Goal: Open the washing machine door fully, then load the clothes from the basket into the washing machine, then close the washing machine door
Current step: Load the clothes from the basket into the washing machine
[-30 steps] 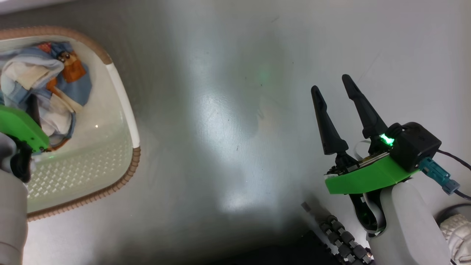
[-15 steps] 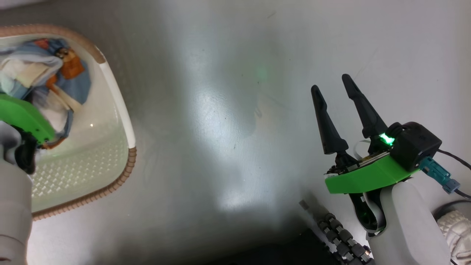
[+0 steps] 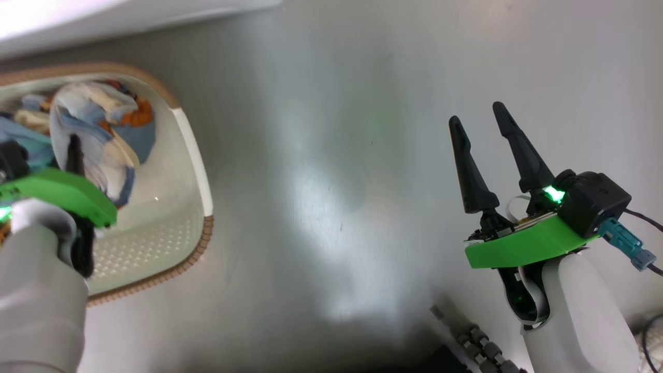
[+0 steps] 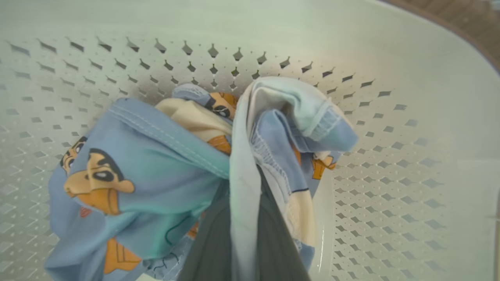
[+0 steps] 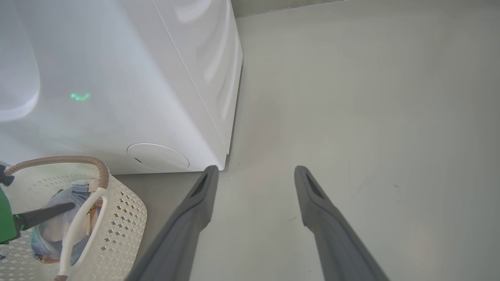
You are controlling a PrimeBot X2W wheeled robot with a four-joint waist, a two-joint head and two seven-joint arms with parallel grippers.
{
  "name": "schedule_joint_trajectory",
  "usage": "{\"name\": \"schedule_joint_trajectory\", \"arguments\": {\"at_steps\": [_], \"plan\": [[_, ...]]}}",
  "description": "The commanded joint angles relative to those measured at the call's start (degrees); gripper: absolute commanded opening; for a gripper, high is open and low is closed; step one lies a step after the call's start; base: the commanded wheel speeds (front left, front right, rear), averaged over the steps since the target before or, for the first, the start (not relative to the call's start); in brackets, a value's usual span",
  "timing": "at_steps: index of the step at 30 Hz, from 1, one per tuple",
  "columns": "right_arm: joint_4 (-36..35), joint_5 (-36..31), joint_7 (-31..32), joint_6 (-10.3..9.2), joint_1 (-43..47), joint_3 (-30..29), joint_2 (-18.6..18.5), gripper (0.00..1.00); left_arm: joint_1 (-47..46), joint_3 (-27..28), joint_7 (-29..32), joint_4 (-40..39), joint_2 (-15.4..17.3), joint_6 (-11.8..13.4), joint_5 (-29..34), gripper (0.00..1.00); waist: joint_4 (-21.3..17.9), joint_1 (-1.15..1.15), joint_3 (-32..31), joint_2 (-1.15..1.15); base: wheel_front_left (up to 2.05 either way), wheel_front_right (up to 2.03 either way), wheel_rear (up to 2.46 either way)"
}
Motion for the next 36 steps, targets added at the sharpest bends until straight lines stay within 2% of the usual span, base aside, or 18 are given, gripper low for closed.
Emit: {"name": "schedule_joint_trajectory", "arguments": {"at_steps": [1, 10, 14, 19, 28, 36], "plan": [[-0.8, -0.3, -0.7, 0.35, 2.0, 0.9, 0.3, 1.00, 3.4, 0.4, -1.0, -1.0, 2.1, -0.2, -0.5, 0.00, 1.2, 0.00, -3.4, 0.00, 0.00, 0.00, 0.00], [0.5, -1.6, -0.7, 0.35, 4.0, -0.1, 0.1, 1.00, 11.3, -3.3, -3.5, -6.0, 1.0, -0.2, -4.9, 0.00, 3.5, 0.00, -12.2, 0.00, 0.00, 0.00, 0.00], [0.9, -1.9, -0.7, 0.35, 5.0, -0.2, 0.0, 1.00, 15.0, -2.7, -3.7, -11.1, 1.1, -0.2, -5.3, 0.00, 4.3, 0.00, -15.8, 0.00, 0.00, 0.00, 0.00], [1.6, -2.0, -0.7, 0.35, 6.8, -0.6, -0.5, 1.00, 21.7, 1.2, -3.7, -21.3, 0.0, 0.3, -2.6, 0.00, 5.5, 0.00, -21.2, 0.00, 0.00, 0.00, 0.00], [3.0, -2.5, -0.7, 0.35, 10.2, -0.9, -1.3, 1.00, 34.4, 7.0, -3.7, -38.4, -4.1, 1.3, 4.7, 0.00, 7.5, 0.00, -31.0, 0.00, 0.00, 0.00, 0.00], [4.0, -3.1, -0.7, 0.35, 12.7, -1.1, -1.4, 1.00, 42.1, 9.6, -3.7, -49.4, -6.5, 1.8, 9.3, 0.00, 8.6, 0.00, -37.5, 0.00, 0.00, 0.00, 0.00]]}}
